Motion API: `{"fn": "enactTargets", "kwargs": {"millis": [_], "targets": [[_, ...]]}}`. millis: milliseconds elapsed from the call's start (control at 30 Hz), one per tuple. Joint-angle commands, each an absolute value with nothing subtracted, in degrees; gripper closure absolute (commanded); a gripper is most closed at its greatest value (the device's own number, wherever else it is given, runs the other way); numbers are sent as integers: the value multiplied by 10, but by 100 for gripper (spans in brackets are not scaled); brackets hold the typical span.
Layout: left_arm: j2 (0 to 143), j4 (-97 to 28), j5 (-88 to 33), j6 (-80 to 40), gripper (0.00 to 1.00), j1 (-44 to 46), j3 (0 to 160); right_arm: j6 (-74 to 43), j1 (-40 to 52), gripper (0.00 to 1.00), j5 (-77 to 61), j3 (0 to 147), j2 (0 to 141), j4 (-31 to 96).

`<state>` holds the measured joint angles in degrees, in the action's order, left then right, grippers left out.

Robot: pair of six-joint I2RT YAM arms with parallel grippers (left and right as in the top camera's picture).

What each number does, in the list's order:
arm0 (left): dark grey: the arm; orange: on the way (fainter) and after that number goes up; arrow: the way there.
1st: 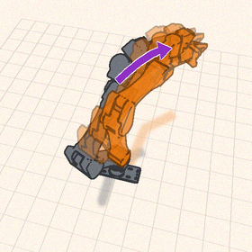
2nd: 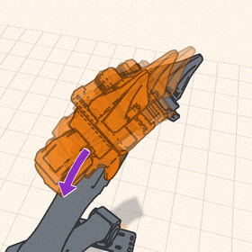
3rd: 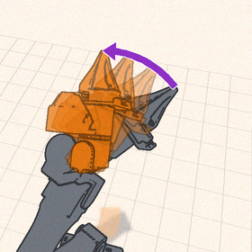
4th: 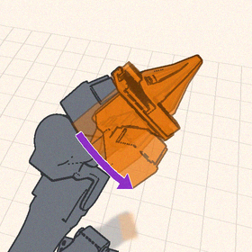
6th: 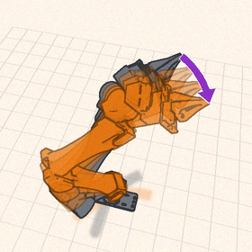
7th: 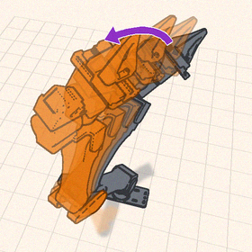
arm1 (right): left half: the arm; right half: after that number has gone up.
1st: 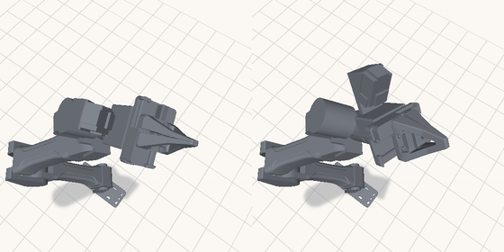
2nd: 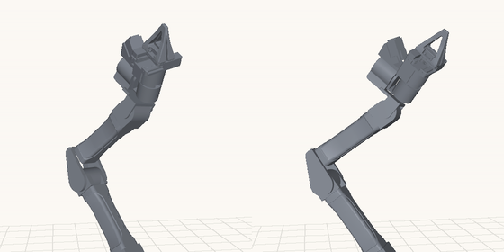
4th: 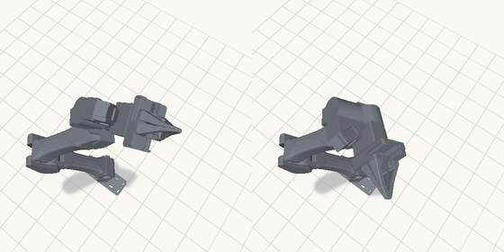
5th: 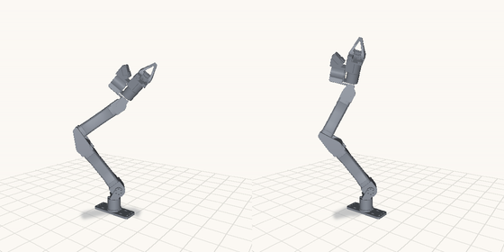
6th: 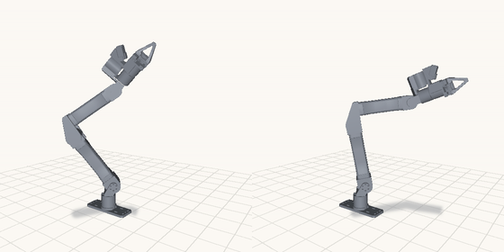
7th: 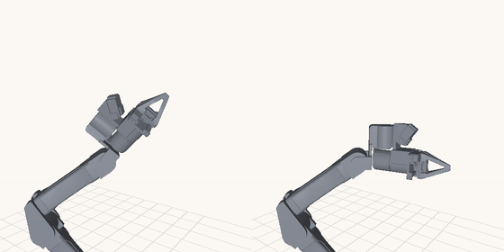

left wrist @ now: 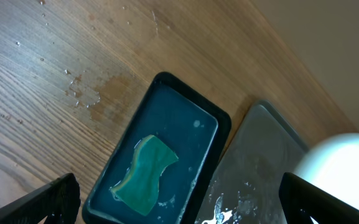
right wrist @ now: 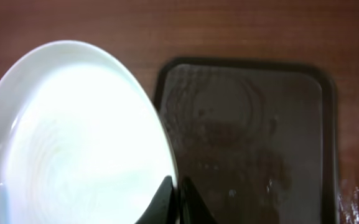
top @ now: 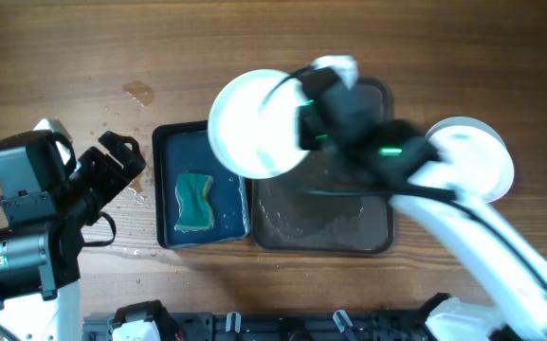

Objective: Clean dirty plates on tray and stack at the side
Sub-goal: 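Stack the last plate onto the plate stack at the right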

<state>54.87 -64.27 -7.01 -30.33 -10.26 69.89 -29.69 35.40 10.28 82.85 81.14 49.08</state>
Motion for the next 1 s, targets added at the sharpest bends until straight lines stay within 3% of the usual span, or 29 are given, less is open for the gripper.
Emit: {"fn": "enactTargets", "kwargs": {"millis": [0,167,300,467,500,533,567,600,667,733,800,867,967], "targets": [[550,-642,-79,-303,0,-106,707,-258,183,96,-68,837,686,560],[550,-642,-79,-303,0,-106,707,-162,-213,96,-108,790,648,667],[550,-642,-79,-303,0,-106,707,-156,-380,96,-163,694,765,602],[550,-642,-79,-303,0,-106,707,-154,-394,96,-68,689,907,577],[550,-642,-79,-303,0,-106,707,-154,-394,91,-50,689,920,574],[550,-642,-79,-303,0,-106,707,-154,-394,66,-49,689,933,572],[550,-642,-79,-303,0,-106,707,-154,-394,55,-50,689,933,575],[550,-642,-79,-303,0,-106,707,-150,-394,52,-70,693,920,585],[550,-642,-79,-303,0,-106,707,-143,-383,53,-119,693,876,603],[550,-642,-79,-303,0,-106,707,-124,-348,82,-136,688,818,615],[550,-642,-79,-303,0,-106,707,-149,-322,96,-99,666,804,605],[550,-642,-79,-303,0,-106,707,-203,-300,96,-87,600,809,554],[550,-642,-79,-303,0,-106,707,-39,-263,91,-327,551,793,501]]}}
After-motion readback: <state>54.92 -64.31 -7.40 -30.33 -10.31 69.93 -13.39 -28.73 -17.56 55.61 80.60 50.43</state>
